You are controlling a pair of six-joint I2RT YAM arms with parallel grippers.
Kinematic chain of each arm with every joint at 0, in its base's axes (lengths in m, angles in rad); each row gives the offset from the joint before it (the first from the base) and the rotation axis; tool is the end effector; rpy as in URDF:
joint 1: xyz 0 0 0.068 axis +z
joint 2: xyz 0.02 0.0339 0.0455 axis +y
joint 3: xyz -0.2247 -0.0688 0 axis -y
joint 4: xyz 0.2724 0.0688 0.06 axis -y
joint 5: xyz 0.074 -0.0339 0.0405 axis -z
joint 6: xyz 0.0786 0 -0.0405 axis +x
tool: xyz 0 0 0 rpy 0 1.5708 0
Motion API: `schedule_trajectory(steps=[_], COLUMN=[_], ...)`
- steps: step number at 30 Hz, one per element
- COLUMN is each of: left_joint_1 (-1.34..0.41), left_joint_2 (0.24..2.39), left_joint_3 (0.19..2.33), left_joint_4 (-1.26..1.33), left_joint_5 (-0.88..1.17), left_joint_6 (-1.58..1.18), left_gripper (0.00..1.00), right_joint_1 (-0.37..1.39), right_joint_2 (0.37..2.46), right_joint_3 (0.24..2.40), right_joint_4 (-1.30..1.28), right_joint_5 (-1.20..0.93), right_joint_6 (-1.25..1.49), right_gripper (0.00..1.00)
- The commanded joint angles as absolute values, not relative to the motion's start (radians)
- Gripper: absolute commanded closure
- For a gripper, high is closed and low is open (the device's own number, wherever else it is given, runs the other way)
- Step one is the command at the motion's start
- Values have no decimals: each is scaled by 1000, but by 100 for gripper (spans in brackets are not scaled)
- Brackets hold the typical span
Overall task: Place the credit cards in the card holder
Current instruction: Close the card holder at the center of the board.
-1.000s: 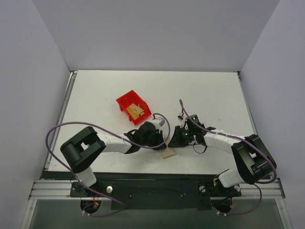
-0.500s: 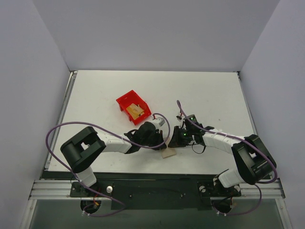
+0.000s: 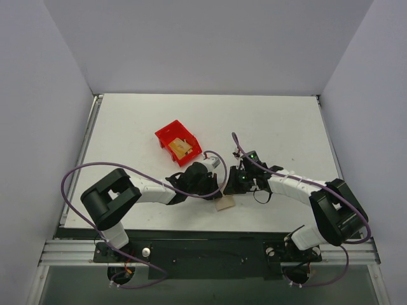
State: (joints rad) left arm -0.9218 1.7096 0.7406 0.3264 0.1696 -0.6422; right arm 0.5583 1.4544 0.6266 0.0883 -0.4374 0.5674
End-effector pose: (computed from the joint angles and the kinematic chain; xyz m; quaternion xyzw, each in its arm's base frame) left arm 0.2167 -0.3076 0.0547 0.1617 0.8770 -0.3680 0.2631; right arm 0.2620 0.2029 0.0788 -0.0835 0.8935 0.3782 0.2274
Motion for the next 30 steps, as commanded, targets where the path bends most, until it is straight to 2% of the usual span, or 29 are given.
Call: schedule_trajectory(steps=[1,15,24,30], left_joint_1=[-919,-916,-916,-917], left_joint_2=[1724,1724,1724,1727], left_joint_3=[735,733,738,739], left_joint_4=[364,368,365,367], left_joint_5=[186,189,190,192], left_joint_6=[-638,-640,-640,-638], left_gripper=[97,97,97,97], right_joint_1=[580,606,603,601], right_joint_2=[1476,1483,1344,1362], right_joint_3=[669,664,614,617], right_joint_4=[58,55,77,55], right_joint_5=[-413,-380,-292,-298], right_joint_6=[555,557,569,563], right_gripper=[91,92,91,90])
